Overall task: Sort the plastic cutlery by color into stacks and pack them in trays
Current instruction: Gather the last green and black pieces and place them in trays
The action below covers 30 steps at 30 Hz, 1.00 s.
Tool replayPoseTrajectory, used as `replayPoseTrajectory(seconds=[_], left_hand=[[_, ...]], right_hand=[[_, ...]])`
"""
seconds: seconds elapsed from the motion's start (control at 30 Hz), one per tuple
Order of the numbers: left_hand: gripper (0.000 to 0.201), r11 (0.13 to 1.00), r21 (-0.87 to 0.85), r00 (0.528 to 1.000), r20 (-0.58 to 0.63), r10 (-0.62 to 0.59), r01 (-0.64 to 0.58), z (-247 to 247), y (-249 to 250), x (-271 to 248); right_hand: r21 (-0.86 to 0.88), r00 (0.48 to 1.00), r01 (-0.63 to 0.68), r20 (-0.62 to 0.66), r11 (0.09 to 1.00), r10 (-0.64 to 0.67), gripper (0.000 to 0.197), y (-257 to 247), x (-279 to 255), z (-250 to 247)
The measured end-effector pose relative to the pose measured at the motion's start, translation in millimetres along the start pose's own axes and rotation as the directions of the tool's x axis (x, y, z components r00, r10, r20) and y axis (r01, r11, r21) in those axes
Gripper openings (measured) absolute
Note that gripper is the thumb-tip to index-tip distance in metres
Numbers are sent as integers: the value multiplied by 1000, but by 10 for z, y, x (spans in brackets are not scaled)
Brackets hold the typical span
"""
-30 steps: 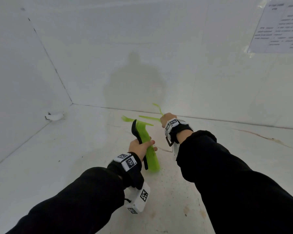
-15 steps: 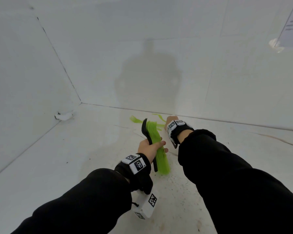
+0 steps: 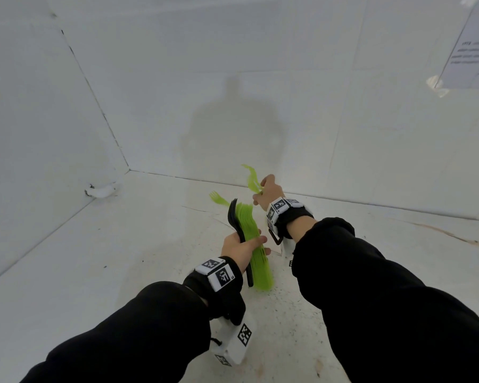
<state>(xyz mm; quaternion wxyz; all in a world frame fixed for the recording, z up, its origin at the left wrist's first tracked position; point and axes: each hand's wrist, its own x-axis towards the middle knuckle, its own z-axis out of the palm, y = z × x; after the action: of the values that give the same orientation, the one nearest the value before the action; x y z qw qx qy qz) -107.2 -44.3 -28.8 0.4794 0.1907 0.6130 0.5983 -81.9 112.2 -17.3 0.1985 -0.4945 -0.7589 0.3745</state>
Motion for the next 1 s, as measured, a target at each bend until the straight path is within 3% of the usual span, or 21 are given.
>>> replayPoseTrajectory(seconds=[0.13,0.27,0.37,0.5,0.6,0.67,0.77,0.93,1.0], left_hand=[[13,1000,-16,1000,-28,8,-8,-45,29,24],[11,1000,-24,999,-54,4,-6,-88,31,61],[12,1000,-27,998,-68,-2,0,-99,13,82],[13,1000,6,997,-76,13,-12,-118,12,86],[14,1000,22,996,-86,9,-7,-136,29,93],[12,1000,23,996,-91,-6,8,-154,24,98],[11,999,31,995,-95,-10,13,-164,11,89],[12,999,37,994,-108,20,-16,-156,16,50],[12,999,40,994,-109,31,-26,-148,34,22]], right_hand=[[-93,991,-12,134,996,25,8,-133,59,48],[-265,984,1,169,964,46,35,-147,89,178],[-427,972,29,222,904,74,21,-110,18,279],[-527,963,134,269,839,14,34,-125,-58,206],[-585,947,148,316,798,56,35,-153,-99,193],[-555,948,92,302,827,97,12,-142,-57,216],[-352,962,6,259,936,91,20,-157,-60,134],[-171,962,-9,269,985,56,8,-147,-261,-40],[-110,963,-2,266,994,32,24,-116,-392,-107]])
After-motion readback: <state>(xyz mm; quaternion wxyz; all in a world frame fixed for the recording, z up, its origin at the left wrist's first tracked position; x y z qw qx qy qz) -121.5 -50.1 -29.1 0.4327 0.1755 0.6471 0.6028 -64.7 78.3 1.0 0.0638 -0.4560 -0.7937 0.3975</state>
